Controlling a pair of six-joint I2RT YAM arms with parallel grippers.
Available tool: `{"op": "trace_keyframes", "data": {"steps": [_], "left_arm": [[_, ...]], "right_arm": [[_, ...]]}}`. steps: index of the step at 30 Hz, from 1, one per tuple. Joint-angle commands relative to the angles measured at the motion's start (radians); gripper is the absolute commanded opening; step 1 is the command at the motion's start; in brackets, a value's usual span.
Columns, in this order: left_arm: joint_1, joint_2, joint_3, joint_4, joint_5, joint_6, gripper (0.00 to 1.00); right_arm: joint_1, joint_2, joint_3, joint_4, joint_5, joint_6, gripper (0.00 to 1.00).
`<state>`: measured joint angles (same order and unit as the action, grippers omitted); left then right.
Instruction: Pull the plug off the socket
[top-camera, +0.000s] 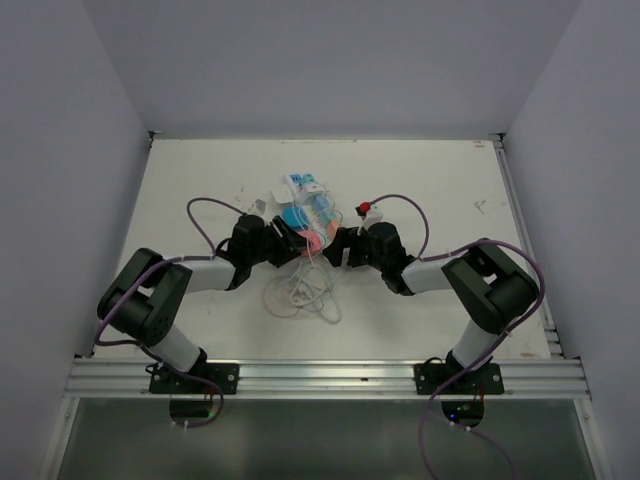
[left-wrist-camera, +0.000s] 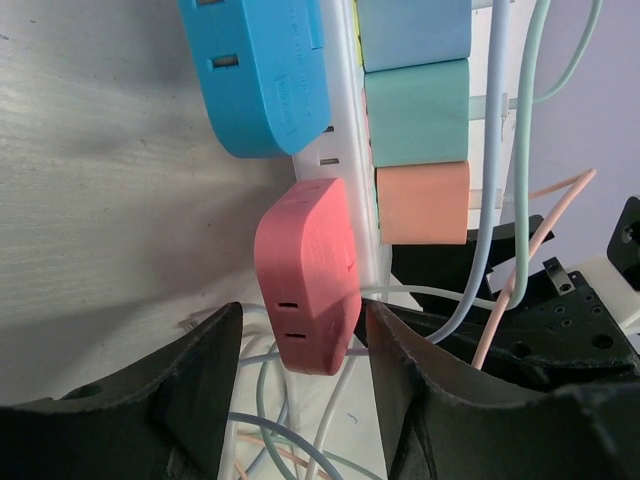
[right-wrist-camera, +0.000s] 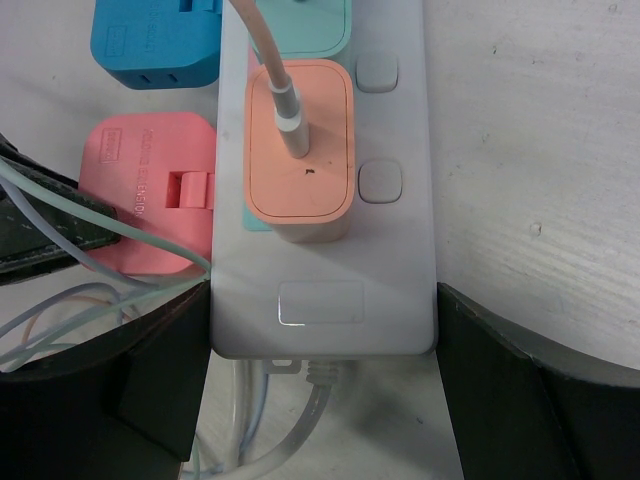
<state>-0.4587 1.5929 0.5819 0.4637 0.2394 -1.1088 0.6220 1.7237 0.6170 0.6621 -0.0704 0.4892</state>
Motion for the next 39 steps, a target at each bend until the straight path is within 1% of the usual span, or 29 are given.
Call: {"op": "trace_keyframes", "data": {"steps": [1,2,3,5,6,8,10,11,12,13,14,15,18,20,34,39], "left_arm": [[-0.008,0.022,0.013,0.087,-0.022,-0.035,0.56],[-0.008,0.025,0.015,0.092,-0.020,-0.039,0.55],[-0.009,0.032,0.013,0.101,-0.020,-0.042,0.51],[-0.012,0.033,0.013,0.105,-0.018,-0.054,0.49],[-0.014,0.033,0.010,0.113,-0.018,-0.057,0.44],[-0.015,0.030,0.012,0.113,-0.018,-0.066,0.42],[-0.015,0.019,0.010,0.113,-0.017,-0.075,0.31],[-0.015,0.015,0.007,0.112,-0.018,-0.079,0.30],[-0.015,0.004,0.004,0.109,-0.022,-0.080,0.23],[-0.015,-0.002,0.003,0.104,-0.025,-0.085,0.21],[-0.015,-0.008,-0.002,0.101,-0.032,-0.086,0.17],[-0.015,-0.020,-0.005,0.093,-0.035,-0.088,0.09],[-0.017,-0.042,-0.023,0.089,-0.045,-0.100,0.00],[-0.015,-0.050,-0.034,0.092,-0.046,-0.111,0.00],[-0.015,-0.157,-0.145,0.131,-0.061,-0.203,0.00],[-0.012,-0.200,-0.172,0.115,-0.071,-0.201,0.00]], "right_arm": [[0.012,0.042,-0.005,-0.070,-0.020,0.020,0.00],[0.012,0.043,-0.005,-0.070,-0.019,0.020,0.00],[0.012,0.043,-0.005,-0.068,-0.017,0.022,0.00],[0.012,0.043,-0.007,-0.068,-0.014,0.022,0.00],[0.012,0.042,-0.007,-0.068,-0.011,0.022,0.00],[0.012,0.042,-0.008,-0.068,-0.003,0.023,0.00],[0.012,0.040,-0.011,-0.071,0.009,0.025,0.00],[0.012,0.039,-0.013,-0.071,0.012,0.025,0.00],[0.012,0.039,-0.013,-0.071,0.020,0.025,0.00],[0.012,0.037,-0.014,-0.073,0.023,0.026,0.00],[0.012,0.037,-0.016,-0.073,0.026,0.025,0.00],[0.013,0.037,-0.016,-0.073,0.030,0.026,0.00],[0.012,0.034,-0.022,-0.079,0.064,0.032,0.00],[0.012,0.030,-0.025,-0.082,0.067,0.034,0.00],[-0.008,0.014,-0.042,-0.148,0.216,0.083,0.00],[-0.013,0.007,-0.046,-0.157,0.236,0.083,0.00]]}}
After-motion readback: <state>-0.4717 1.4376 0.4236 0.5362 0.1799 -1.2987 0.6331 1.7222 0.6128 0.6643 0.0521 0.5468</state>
